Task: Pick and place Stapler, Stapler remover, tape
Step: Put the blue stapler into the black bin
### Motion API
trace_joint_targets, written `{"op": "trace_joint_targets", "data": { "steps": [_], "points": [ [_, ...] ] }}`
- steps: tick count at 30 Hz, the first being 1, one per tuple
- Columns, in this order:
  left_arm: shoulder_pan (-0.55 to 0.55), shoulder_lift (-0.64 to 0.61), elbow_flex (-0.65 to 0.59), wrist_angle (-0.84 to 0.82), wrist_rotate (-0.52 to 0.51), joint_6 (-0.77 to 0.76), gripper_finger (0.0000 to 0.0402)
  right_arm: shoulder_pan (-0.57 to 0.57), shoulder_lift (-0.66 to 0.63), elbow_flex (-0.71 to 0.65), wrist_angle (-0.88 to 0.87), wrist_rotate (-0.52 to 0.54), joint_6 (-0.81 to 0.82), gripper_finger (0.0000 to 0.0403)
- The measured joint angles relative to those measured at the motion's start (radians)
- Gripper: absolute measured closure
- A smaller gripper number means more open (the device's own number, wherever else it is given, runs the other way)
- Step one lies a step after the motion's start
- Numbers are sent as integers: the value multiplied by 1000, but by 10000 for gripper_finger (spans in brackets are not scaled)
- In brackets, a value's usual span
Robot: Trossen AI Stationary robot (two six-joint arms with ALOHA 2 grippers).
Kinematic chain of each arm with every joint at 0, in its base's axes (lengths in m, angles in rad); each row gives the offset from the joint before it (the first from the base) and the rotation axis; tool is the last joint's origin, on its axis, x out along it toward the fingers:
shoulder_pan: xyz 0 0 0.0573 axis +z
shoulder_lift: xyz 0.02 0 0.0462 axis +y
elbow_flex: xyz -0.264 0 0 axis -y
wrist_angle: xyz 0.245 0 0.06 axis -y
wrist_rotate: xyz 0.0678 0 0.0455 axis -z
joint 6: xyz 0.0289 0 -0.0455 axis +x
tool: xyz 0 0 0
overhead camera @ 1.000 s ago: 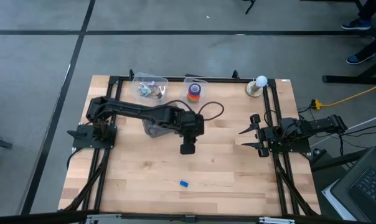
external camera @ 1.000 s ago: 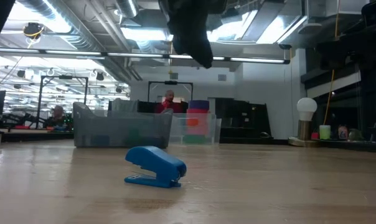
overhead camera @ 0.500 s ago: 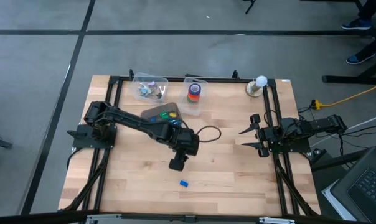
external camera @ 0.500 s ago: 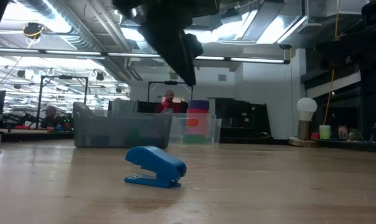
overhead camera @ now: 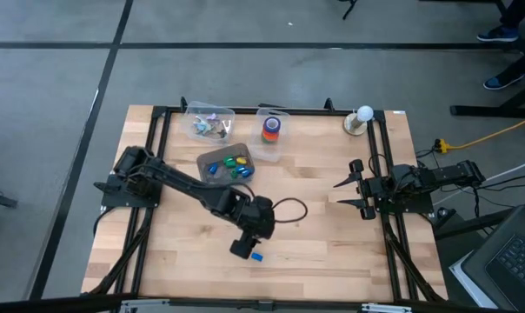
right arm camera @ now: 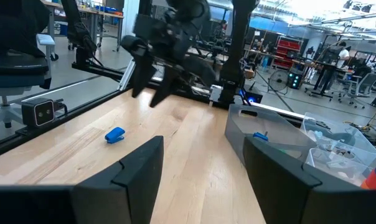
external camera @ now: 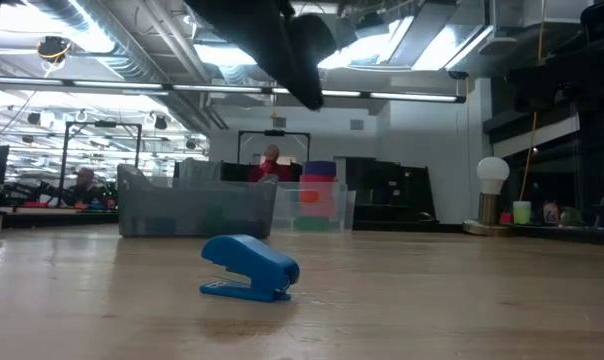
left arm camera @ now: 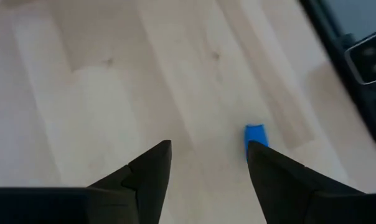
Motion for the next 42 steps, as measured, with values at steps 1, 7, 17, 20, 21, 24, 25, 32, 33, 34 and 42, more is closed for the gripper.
{"op": "trace_joint_targets", "data": {
  "steps": [1,7,17,20,21,24,25,32,33,34,42],
  "points": [
    [-8,0,0,9,-1,0,194,0,0,0,0,0,0,178],
    [-59,0,0,73,-3,0,193,0,0,0,0,0,0,178],
    [-115,0,0,180,-37,0,193,0,0,0,0,0,0,178],
    [-128,15,0,177,-40,0,194,0,0,0,0,0,0,178],
    [-133,20,-1,171,-40,0,194,0,0,0,0,0,0,178],
    [-147,51,1,192,-41,0,194,0,0,0,0,0,0,178],
    [-153,63,0,189,-40,0,194,0,0,0,0,0,0,178],
    [-173,143,0,184,-87,0,194,0,0,0,0,0,0,178],
    [-173,153,0,181,-106,0,194,0,0,0,0,0,0,178],
    [-172,162,0,180,-127,0,194,0,0,0,0,0,0,178],
    [-170,215,0,147,-167,-3,194,0,0,0,0,0,0,178]
  ]
}}
